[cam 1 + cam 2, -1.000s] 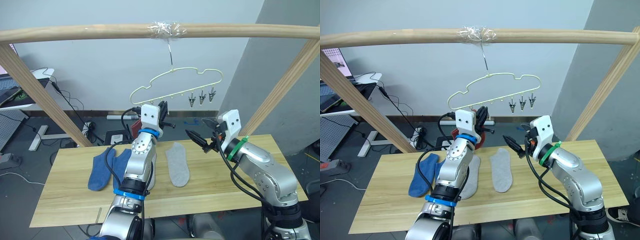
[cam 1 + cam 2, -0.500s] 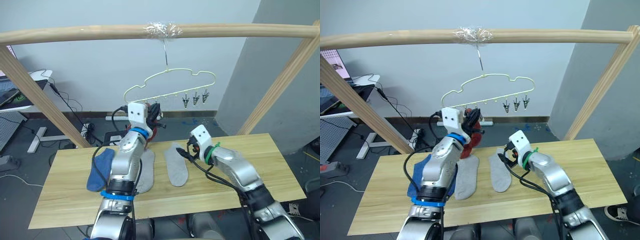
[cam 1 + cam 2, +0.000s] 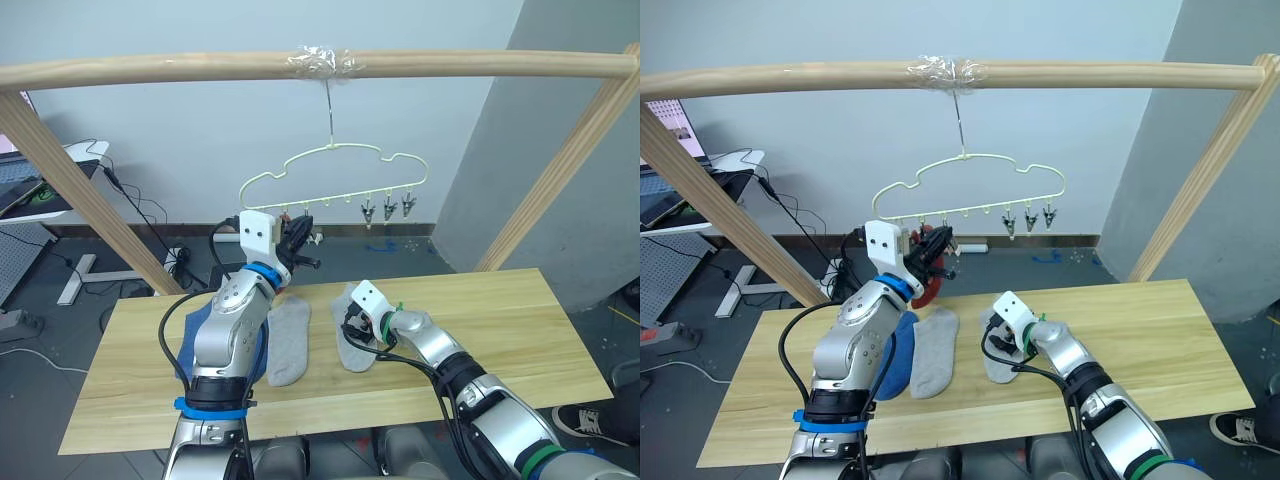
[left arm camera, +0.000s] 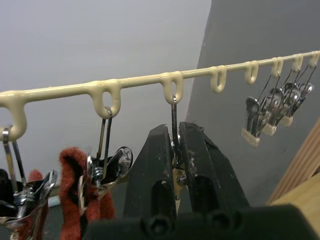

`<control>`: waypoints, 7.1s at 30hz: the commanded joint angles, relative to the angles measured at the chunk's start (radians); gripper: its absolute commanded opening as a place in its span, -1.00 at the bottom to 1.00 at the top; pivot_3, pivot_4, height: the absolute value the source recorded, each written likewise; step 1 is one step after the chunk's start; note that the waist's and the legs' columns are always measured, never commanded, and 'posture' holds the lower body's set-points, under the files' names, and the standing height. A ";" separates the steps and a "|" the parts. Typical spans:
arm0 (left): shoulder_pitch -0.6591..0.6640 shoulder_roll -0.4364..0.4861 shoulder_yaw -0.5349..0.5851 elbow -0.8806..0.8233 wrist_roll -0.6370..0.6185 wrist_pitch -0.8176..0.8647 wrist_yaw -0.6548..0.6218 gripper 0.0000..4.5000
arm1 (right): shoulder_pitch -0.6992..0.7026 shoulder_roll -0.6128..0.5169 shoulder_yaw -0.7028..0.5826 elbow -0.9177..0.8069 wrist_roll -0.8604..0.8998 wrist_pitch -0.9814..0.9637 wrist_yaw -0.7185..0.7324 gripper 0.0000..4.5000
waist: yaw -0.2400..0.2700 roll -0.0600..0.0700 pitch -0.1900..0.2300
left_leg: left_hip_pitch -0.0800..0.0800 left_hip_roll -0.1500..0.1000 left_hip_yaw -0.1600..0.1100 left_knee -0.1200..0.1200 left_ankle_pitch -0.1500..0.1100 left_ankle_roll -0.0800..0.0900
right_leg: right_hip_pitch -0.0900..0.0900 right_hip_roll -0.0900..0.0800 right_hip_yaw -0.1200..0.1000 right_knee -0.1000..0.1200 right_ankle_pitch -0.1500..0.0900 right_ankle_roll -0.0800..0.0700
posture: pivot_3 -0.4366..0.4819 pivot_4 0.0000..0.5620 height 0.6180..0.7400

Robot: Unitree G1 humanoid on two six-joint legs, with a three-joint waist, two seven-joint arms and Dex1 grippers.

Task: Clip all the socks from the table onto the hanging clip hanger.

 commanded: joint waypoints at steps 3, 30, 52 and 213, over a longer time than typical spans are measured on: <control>0.002 0.035 0.027 -0.028 -0.055 0.071 -0.031 -1.00 | 0.040 -0.020 -0.015 -0.014 -0.029 -0.028 0.034 -0.30 | 0.003 0.000 0.000 | 0.008 0.000 0.000 -0.001 0.000 0.000 | 0.009 0.000 0.000 -0.002 -0.001 0.000 | 0.08 -0.58 1.00; -0.024 0.119 0.326 -0.019 -0.839 0.666 0.103 -1.00 | 0.252 -0.104 -0.269 -1.149 0.536 0.615 0.179 -0.99 | 0.040 -0.003 -0.010 | 0.006 0.000 0.000 -0.002 0.000 -0.001 | 0.006 -0.001 -0.001 -0.003 -0.001 -0.001 | 0.03 -0.78 1.00; -0.023 0.114 0.316 -0.037 -0.911 0.628 0.154 -1.00 | 0.211 -0.090 -0.255 -1.093 0.585 0.617 0.141 -0.99 | 0.044 -0.003 -0.010 | 0.004 0.000 0.000 -0.005 -0.001 -0.001 | 0.006 -0.001 -0.001 -0.010 -0.001 -0.001 | 0.09 -0.69 1.00; 0.333 0.332 -0.150 0.001 0.080 0.006 -0.188 1.00 | -0.085 -0.042 -0.460 -0.718 0.356 0.422 -0.219 -0.98 | 0.078 -0.001 -0.009 | -0.002 0.000 0.000 -0.016 0.006 -0.003 | -0.010 -0.001 -0.002 0.002 -0.003 -0.009 | 0.05 -0.53 1.00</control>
